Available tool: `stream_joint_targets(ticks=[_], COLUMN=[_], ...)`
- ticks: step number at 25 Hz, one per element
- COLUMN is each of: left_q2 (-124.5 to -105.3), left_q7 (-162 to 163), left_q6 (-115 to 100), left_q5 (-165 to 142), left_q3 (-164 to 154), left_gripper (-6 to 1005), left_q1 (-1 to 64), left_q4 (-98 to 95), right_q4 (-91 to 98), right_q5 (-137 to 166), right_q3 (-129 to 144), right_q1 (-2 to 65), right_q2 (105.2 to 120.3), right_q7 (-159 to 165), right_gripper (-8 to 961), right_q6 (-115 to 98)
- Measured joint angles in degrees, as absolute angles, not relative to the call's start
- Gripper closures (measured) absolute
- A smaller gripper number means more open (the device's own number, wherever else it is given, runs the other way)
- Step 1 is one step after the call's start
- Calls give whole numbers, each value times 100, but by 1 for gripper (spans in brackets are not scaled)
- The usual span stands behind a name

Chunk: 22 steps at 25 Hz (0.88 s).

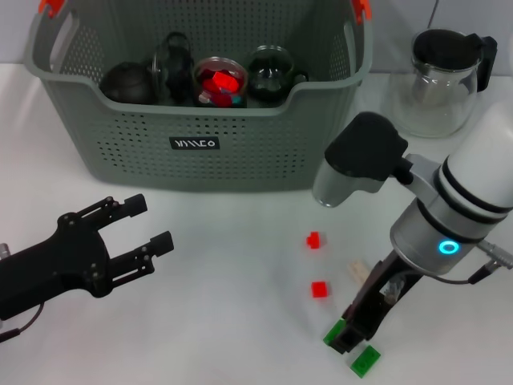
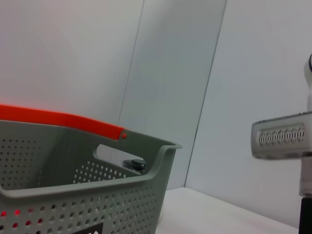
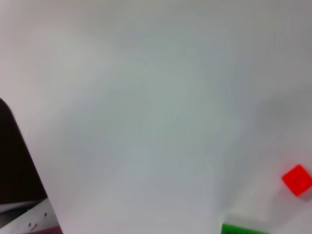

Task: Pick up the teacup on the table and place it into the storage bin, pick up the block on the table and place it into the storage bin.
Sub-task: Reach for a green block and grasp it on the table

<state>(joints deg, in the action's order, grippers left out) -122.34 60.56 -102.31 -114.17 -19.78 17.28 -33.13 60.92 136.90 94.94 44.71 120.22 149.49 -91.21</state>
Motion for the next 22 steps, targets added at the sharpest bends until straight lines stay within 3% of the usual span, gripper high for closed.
stream_joint_targets(ticks=[22], left_q2=[-12225], left_q7=[6056], left_q6=[-10202], left_q5=[-11417], left_q3=[-1978], left_gripper=[247], left_q1=[1742], left_q4=[-3313], right_q4=[6527], right_q5=[13801], right_q3=[9623], right_q1=[4210], right_q2=[12038], right_q7=[15504], right_gripper=[464], right_q6=[-9005])
